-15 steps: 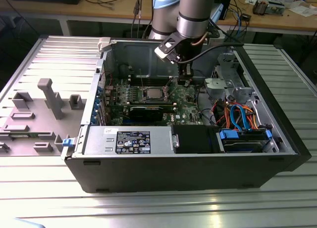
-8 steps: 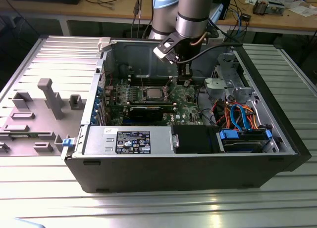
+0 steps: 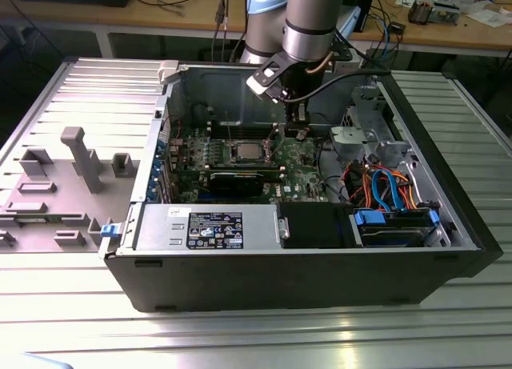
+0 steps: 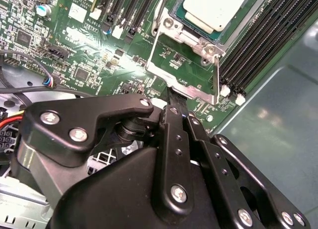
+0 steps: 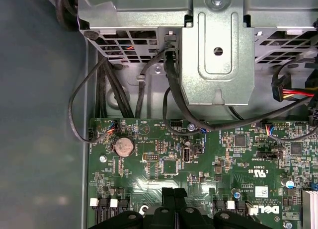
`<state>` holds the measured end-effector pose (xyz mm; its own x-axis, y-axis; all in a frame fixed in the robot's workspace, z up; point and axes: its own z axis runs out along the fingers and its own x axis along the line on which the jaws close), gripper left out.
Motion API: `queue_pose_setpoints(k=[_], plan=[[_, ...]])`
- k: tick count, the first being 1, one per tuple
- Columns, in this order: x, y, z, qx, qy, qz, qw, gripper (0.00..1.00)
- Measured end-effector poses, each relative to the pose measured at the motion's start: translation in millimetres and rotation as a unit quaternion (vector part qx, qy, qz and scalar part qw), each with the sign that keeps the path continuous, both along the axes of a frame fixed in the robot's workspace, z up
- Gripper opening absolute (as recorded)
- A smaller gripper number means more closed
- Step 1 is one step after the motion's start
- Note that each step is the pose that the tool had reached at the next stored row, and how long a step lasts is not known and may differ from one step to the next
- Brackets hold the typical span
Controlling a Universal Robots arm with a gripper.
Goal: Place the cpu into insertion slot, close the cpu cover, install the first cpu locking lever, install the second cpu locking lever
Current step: 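Close the cpu cover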
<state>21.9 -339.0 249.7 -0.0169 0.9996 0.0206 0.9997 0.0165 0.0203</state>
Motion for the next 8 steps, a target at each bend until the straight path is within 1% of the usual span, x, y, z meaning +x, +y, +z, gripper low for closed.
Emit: queue_pose_setpoints(k=[8], plan=[[-1.5, 0.0, 0.0, 0.0, 0.0, 0.0, 1.0, 0.11]])
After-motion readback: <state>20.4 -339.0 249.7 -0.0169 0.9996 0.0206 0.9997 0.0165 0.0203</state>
